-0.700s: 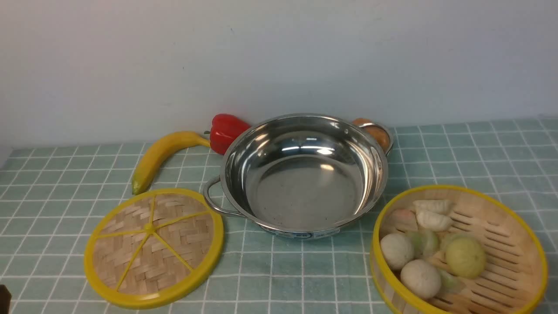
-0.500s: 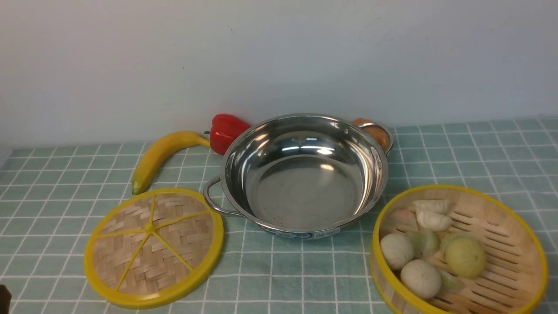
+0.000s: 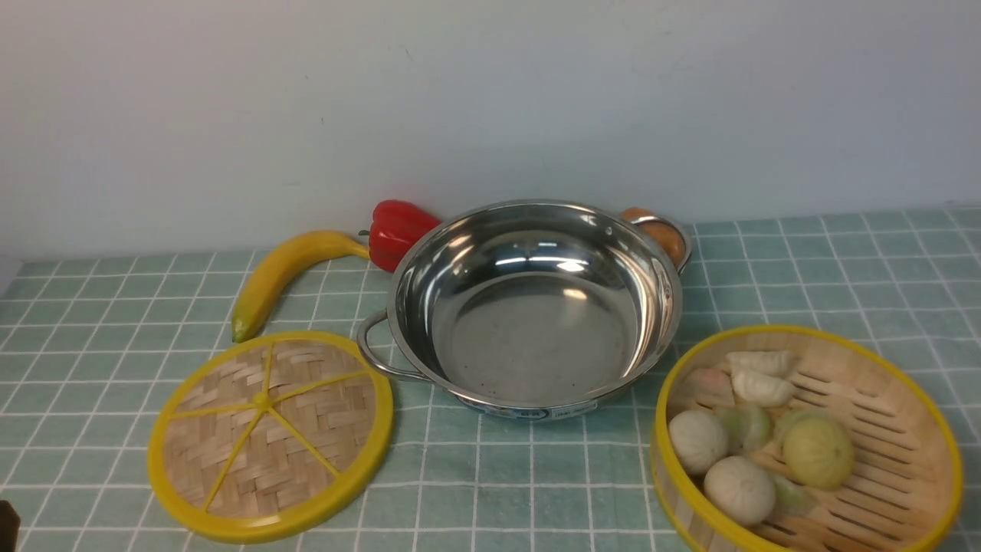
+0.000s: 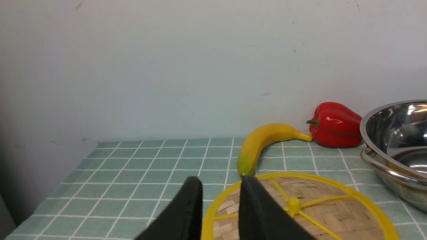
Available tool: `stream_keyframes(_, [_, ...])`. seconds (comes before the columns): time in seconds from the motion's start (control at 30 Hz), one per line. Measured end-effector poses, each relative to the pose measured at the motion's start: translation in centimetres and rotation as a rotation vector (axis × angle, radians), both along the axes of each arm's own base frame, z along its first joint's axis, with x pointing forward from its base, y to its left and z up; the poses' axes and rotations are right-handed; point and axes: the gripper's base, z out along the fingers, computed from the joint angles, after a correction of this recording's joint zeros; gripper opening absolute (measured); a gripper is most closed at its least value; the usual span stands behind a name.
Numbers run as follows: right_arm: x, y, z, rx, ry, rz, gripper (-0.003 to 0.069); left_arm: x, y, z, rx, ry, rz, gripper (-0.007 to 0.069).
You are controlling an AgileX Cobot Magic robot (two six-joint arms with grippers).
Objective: Place the steamer in the pot on the blue tablecloth, and put the lid on the steamer.
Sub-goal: 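Reach for and grasp the rim of the bamboo steamer holding the buns with the right gripper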
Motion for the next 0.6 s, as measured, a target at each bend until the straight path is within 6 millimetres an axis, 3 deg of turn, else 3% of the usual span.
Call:
stream_keyframes(0.4, [0.0,0.0,0.1,0.002,-0.011,-0.002,0.024,0.0,0.0,0.4,0.036,-0.044,-0.006,0.0176])
stream_keyframes(0.6, [0.0,-0.3,1.8,0.178,-0.198,-0.037,0.024,-0.3,-0.4,2.9,0.022,-0.32,-0.037,0.0192])
